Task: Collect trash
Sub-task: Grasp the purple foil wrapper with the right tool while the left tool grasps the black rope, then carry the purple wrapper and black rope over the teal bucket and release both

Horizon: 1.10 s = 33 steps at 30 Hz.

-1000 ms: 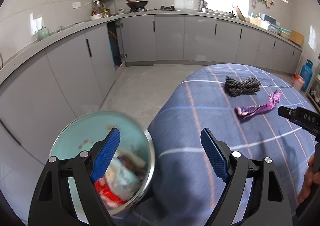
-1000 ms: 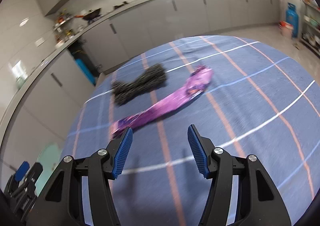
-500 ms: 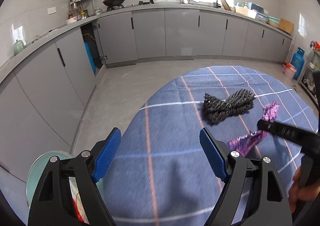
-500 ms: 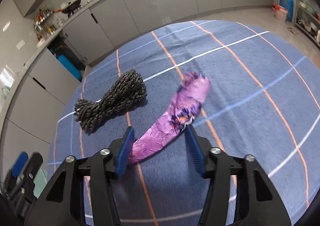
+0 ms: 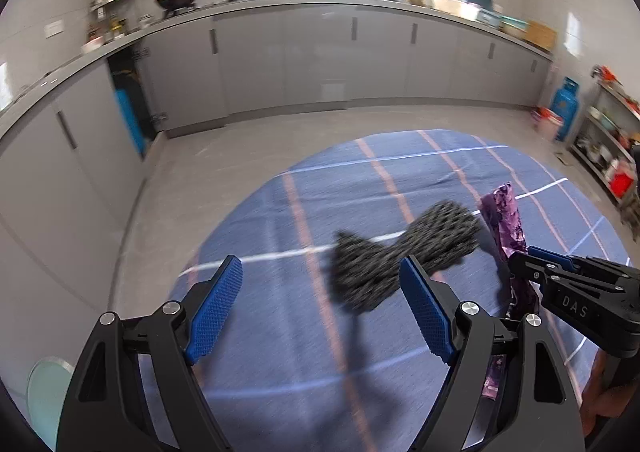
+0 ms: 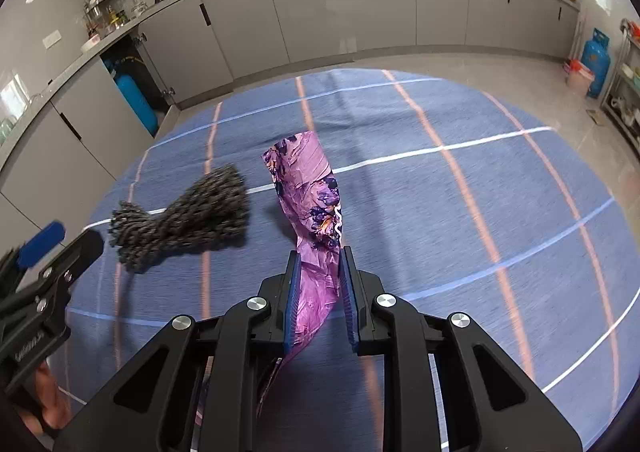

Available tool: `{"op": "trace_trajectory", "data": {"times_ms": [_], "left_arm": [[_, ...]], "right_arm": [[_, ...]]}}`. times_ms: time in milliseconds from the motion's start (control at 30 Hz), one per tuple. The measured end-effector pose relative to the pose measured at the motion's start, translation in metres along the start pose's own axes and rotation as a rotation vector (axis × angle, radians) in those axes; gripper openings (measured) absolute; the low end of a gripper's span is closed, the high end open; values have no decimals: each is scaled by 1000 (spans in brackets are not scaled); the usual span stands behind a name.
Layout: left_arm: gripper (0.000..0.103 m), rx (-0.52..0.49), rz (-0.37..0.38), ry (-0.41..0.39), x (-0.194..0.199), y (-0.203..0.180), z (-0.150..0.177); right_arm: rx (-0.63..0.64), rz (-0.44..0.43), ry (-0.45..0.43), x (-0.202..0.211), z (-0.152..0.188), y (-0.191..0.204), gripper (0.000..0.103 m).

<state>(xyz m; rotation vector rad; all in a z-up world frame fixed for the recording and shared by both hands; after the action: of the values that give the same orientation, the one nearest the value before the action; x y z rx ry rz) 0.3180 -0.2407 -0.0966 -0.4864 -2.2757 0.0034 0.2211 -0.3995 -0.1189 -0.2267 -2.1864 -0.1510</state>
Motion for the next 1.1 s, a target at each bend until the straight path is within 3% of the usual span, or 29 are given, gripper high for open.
{"op": "trace_trajectory", "data": {"times_ms": [100, 233, 400, 467, 533, 700, 833, 1100], "left_arm": [[79, -27, 6, 6, -15, -14, -5], [78, -15, 20, 77, -42, -26, -6], [49, -11, 33, 108, -52, -32, -1], [27, -30, 50, 104, -49, -39, 4], [22, -48, 56, 102, -43, -44, 11], [18, -59, 60, 117, -20, -46, 33], [16, -9, 87, 135, 4, -37, 48], [16, 71, 85, 53, 71, -14, 70]], "right_arm": [[-19, -20, 6, -3, 3, -14, 21], [-37, -47, -4, -5, 5, -17, 22], [-9, -28, -18, -6, 6, -13, 22], [1, -19, -23, -6, 8, -11, 23], [-2, -19, -25, -7, 9, -11, 23], [-54, -78, -18, -1, 17, -7, 22], [-60, -96, -30, 13, 25, 0, 22], [-43, -147, -82, 52, 47, 23, 22]]}}
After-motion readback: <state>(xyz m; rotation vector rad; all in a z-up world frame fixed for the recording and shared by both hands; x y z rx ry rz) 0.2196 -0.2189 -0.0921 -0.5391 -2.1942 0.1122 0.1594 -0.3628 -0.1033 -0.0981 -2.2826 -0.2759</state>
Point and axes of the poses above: each gripper's, at about its wrist camera, not at the fingertips, and x roughly against the way its jaws point, y to its left, z to its underside, the point moved 5 cm from there along -x, roughly the way its jaws point, and after that the axes turned 13 degrees about x, right-handed, at the moved point
